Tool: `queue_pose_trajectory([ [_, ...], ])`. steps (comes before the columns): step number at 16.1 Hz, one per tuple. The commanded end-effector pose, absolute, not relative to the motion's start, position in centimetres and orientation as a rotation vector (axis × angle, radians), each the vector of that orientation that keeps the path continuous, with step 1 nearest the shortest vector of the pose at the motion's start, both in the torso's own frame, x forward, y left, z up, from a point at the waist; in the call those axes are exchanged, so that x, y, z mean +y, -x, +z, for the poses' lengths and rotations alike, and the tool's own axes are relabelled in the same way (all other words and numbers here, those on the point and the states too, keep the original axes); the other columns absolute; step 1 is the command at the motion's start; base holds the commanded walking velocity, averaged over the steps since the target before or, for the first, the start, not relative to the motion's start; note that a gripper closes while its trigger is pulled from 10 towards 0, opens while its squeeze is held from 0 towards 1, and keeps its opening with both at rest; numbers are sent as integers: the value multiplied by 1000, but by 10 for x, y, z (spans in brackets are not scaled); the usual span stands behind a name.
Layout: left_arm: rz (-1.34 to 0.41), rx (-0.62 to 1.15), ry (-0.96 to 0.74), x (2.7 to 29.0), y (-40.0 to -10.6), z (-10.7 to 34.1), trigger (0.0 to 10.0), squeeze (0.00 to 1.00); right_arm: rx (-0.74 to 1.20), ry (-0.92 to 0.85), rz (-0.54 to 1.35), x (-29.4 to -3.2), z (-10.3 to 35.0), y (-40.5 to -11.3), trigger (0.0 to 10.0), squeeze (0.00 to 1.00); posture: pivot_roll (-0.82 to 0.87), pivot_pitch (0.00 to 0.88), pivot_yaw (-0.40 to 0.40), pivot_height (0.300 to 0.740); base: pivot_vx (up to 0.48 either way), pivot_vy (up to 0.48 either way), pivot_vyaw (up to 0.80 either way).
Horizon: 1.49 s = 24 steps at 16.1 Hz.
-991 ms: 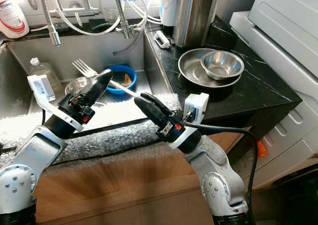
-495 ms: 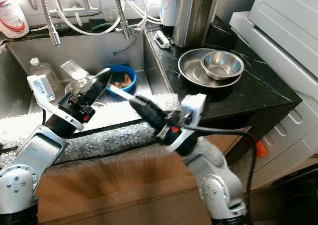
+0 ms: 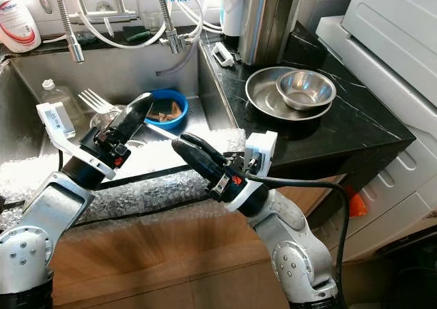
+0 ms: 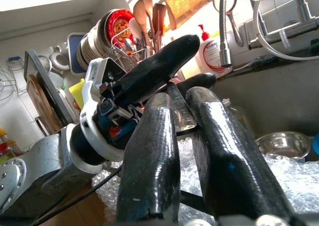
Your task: Kitchen organization
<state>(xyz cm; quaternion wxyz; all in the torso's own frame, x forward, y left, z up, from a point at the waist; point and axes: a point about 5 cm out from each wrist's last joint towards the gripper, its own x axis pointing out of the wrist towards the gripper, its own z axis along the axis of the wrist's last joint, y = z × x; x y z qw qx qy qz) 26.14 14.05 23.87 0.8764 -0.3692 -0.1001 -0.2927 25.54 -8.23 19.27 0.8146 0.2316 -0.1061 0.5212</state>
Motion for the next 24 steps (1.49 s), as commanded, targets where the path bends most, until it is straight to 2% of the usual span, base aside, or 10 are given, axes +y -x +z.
queue_pose_trajectory([
  [1,-570,-222,794,147,-264,239,0,0,-254,-482,1139,-80,199,-251,10000,0,69,124,-39,740,0,0,0],
  [21,-482,-252,950,165,-268,241,0,0,-237,-425,1080,-81,193,-256,10000,0,72,127,-39,740,0,0,0],
  [22,-475,-259,971,166,-268,242,0,0,-237,-431,1065,-82,193,-258,10000,1000,71,127,-40,740,0,0,0],
  [24,-465,-265,985,168,-268,243,0,0,-235,-429,1058,-83,193,-259,10000,1000,70,126,-39,740,0,0,0],
])
